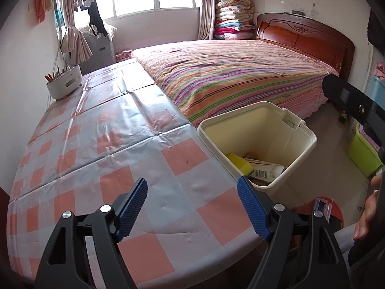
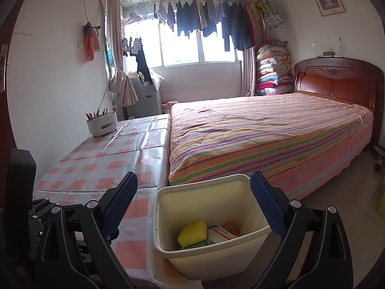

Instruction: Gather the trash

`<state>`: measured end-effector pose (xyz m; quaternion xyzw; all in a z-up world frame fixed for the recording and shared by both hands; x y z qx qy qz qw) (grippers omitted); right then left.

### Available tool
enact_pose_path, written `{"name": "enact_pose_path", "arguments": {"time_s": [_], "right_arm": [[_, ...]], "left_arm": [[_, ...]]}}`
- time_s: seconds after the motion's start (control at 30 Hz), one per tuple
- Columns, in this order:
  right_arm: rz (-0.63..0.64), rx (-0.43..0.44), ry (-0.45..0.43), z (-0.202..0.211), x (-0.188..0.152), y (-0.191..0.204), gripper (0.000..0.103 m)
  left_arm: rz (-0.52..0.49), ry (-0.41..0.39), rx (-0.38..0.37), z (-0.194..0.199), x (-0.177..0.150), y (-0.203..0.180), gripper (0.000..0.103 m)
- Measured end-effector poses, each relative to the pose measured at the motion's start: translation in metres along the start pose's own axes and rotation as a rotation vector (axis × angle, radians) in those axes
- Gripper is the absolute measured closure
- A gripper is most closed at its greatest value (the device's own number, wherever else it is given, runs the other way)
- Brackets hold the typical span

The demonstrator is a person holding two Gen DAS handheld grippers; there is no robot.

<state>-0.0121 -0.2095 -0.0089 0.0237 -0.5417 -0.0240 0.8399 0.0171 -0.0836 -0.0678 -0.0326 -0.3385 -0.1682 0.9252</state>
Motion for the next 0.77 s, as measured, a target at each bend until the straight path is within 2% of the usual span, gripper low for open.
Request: {"name": "enact_pose_path", "arguments": {"time_s": [0.37,0.77], "right_arm": [[-0.002,-0.002,-0.002,-0.0011,-0.002,-0.0002,0.01],[0.006,-0.001,0.0,-0.0055,-0.0046,0.003,0.01]], "left_arm": [[-0.029,-0.031,-0.02,0.0051,0.001,-0.0081,0.021],[-0.018,-0.055,0.023,0.0089,0.0034,-0.0033,0.021]]}}
Point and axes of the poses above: each gripper's, at about its wrist camera, not at the fingertips, and z roughly against the way its jaws point, y to its left, x to its top, the point moved 3 cm from there along -z, roughly the way its jaws point, and after that the axes turned 6 degrees about y, right-handed, at the moved point
